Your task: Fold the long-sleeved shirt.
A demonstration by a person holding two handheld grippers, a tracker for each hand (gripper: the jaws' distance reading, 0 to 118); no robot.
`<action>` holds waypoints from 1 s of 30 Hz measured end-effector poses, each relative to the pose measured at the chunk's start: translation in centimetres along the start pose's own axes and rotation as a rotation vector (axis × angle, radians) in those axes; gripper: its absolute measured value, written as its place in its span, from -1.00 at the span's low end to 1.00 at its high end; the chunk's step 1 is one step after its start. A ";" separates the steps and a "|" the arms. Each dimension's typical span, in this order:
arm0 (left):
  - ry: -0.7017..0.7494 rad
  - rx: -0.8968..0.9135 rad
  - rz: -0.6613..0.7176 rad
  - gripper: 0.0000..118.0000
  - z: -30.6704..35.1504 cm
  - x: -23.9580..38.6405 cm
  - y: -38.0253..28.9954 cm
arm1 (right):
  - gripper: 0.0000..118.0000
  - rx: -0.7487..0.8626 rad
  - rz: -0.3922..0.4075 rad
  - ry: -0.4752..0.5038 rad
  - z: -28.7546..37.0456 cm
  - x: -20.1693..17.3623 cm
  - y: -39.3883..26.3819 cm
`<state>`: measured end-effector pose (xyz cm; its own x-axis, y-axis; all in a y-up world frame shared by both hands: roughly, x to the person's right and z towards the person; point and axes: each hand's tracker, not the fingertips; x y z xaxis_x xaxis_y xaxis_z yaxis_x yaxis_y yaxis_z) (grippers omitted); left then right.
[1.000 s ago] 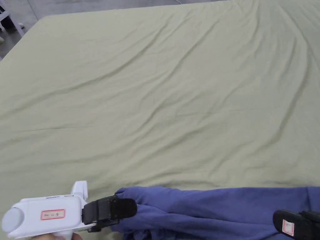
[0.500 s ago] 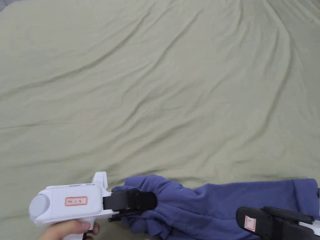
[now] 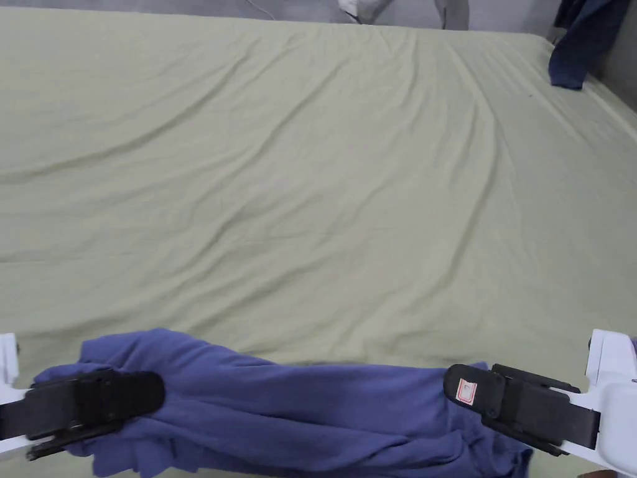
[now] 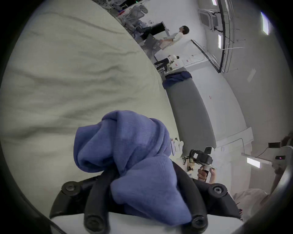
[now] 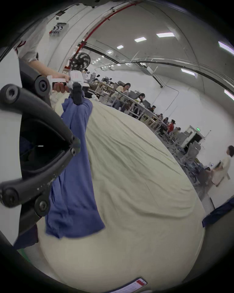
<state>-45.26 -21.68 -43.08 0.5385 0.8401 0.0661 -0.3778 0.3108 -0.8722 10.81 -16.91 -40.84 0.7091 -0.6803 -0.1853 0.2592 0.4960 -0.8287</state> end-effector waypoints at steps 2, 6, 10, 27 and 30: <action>0.073 0.025 0.027 -0.51 2.5 -1.0 -0.2 | -0.97 0.001 0.006 -0.060 0.2 -0.5 0.2; 0.296 0.102 0.102 -0.51 7.5 -2.3 -1.1 | -0.97 -0.050 0.041 -0.208 -0.1 -1.7 -0.5; 0.537 0.171 0.087 -0.50 7.6 1.4 -2.4 | -0.97 -0.073 0.050 -0.251 -0.7 -1.2 -1.7; 0.887 -0.036 -0.277 0.24 -26.1 11.8 -8.1 | -0.97 -0.072 -0.034 -0.200 3.8 2.4 -2.8; 0.660 -0.027 -0.240 1.00 -25.9 13.9 -8.7 | -0.97 -0.071 -0.047 -0.185 4.1 2.9 -2.9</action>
<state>-15.02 -24.20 -47.14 0.9527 0.3009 -0.0421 -0.1765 0.4356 -0.8827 14.80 -18.16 -36.79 0.8072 -0.5881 -0.0508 0.2526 0.4219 -0.8707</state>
